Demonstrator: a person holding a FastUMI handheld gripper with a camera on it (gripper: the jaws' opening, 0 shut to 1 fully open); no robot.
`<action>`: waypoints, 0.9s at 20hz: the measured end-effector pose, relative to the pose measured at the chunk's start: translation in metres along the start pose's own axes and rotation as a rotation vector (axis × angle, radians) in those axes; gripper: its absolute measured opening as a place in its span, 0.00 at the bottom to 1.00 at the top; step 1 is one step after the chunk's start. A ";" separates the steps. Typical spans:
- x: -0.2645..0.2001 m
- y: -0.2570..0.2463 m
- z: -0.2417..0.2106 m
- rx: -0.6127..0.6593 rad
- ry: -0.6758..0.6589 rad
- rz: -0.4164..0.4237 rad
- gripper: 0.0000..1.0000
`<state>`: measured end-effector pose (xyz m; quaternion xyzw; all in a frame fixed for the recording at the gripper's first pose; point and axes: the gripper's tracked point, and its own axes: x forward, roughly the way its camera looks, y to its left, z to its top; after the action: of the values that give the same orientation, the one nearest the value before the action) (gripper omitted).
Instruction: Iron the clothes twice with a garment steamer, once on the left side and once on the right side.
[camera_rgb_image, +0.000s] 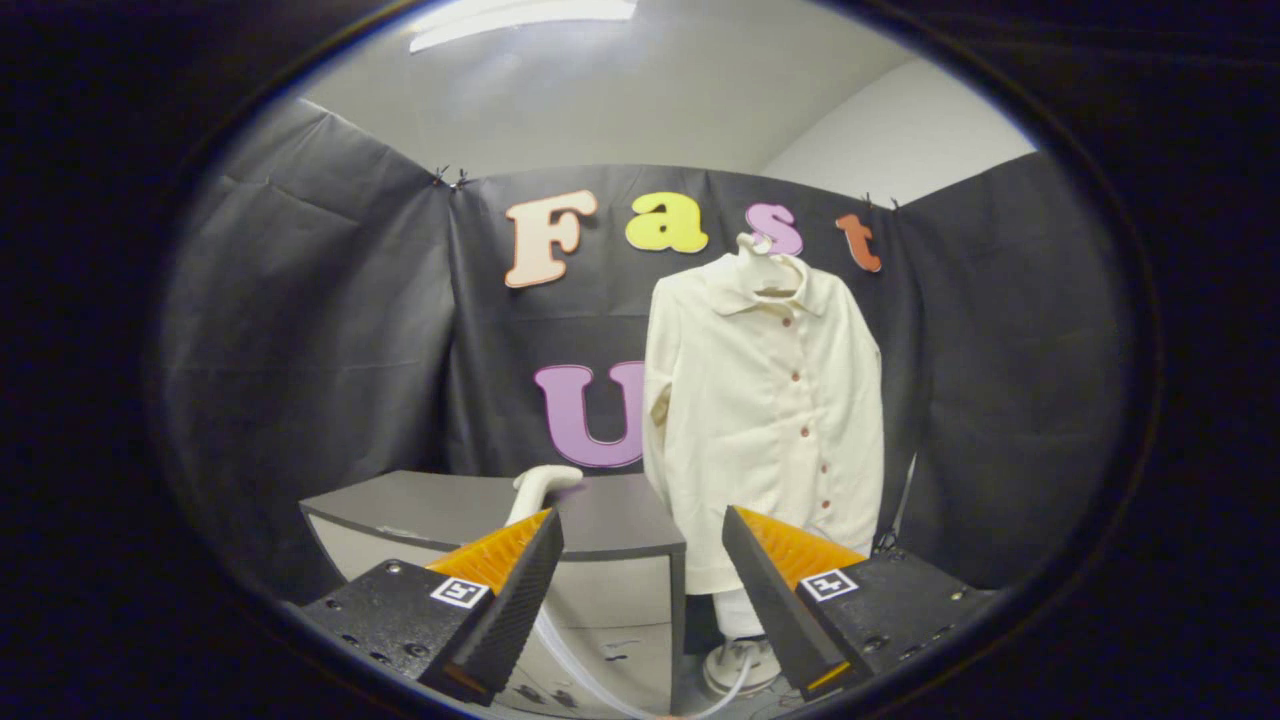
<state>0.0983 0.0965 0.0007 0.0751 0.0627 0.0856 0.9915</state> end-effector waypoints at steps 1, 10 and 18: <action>0.014 0.008 -0.005 0.023 0.037 0.015 0.97; 0.118 0.058 -0.024 0.014 0.174 0.067 0.96; 0.191 0.122 -0.069 -0.014 0.344 0.185 0.97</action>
<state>0.2563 0.2588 -0.0691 0.0579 0.2237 0.1885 0.9545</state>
